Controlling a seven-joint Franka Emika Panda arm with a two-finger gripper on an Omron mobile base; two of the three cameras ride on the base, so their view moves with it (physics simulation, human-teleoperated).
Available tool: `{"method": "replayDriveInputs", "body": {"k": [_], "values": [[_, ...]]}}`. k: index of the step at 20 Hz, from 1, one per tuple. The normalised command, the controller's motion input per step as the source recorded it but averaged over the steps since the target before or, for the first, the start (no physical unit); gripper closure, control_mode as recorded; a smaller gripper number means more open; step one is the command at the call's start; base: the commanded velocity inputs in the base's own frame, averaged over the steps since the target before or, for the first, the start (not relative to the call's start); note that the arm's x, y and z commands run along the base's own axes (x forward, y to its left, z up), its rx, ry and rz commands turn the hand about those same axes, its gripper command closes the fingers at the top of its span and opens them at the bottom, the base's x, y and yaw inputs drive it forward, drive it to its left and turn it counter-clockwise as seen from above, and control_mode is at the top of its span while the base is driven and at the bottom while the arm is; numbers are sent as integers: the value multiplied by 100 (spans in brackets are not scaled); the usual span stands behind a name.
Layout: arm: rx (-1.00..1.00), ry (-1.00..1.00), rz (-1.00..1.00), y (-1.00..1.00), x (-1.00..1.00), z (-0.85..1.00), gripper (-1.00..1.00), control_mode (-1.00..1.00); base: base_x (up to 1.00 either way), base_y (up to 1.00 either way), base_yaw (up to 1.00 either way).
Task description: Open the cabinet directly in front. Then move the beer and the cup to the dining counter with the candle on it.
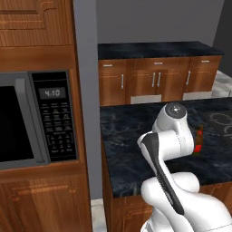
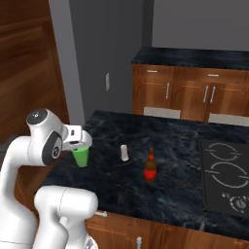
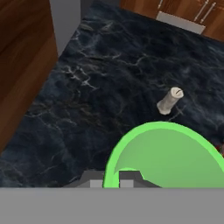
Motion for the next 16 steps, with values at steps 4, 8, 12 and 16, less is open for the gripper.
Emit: {"method": "replayDriveInputs", "body": {"k": [4, 8, 12, 16], "values": [[0, 0, 3, -18, 57, -22, 100, -100, 0, 0, 0], [0, 0, 4, -17, 75, -26, 100, -100, 0, 0, 0], [0, 0, 4, -14, 71, -29, 100, -100, 0, 0, 0], [0, 2, 5, -2, 66, -34, 100, -100, 0, 0, 0]]}}
